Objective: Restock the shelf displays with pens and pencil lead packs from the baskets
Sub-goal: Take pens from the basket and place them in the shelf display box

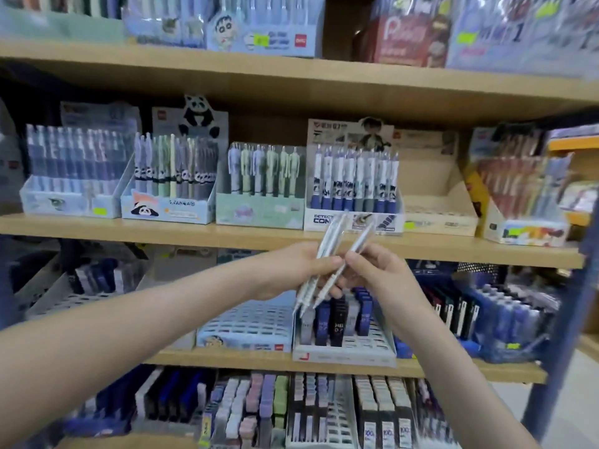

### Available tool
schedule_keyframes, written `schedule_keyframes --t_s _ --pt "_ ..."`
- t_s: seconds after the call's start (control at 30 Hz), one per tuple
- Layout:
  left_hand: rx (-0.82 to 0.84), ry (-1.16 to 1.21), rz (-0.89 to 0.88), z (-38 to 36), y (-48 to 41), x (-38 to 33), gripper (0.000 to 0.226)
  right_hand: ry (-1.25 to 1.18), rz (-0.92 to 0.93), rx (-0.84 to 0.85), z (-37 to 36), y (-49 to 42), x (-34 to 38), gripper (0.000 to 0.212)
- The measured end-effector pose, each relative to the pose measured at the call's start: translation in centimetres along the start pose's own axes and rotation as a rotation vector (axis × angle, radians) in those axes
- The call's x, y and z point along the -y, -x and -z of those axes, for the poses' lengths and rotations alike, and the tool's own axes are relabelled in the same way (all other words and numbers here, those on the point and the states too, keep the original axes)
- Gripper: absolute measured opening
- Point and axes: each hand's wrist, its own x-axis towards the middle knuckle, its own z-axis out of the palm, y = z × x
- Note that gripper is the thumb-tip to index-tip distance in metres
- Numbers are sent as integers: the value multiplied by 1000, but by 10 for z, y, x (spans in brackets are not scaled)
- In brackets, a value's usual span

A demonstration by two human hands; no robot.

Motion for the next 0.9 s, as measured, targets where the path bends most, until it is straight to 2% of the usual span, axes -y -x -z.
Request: schedule_keyframes --t_s 0.27,0.37,0.53,0.7,0.8,0.9 --pt "-120 7 5 -9 -31 4 26 -103 -14 -127 47 -4 4 17" --pt "-93 61 5 -2 -45 -1 34 -153 24 -205 64 -15 18 15" --pt "-98 242 -81 8 -66 -42 27 15 131 -421 99 -49 40 11" --pt "-198 199 -136 7 -90 -53 19 196 159 -544 138 -75 34 13" --pt "-275 208 -151 1 -101 -54 21 276 157 -547 154 -87 28 14" --pt "-333 238 -171 -4 -112 -57 22 255 159 -515 157 -101 25 14"
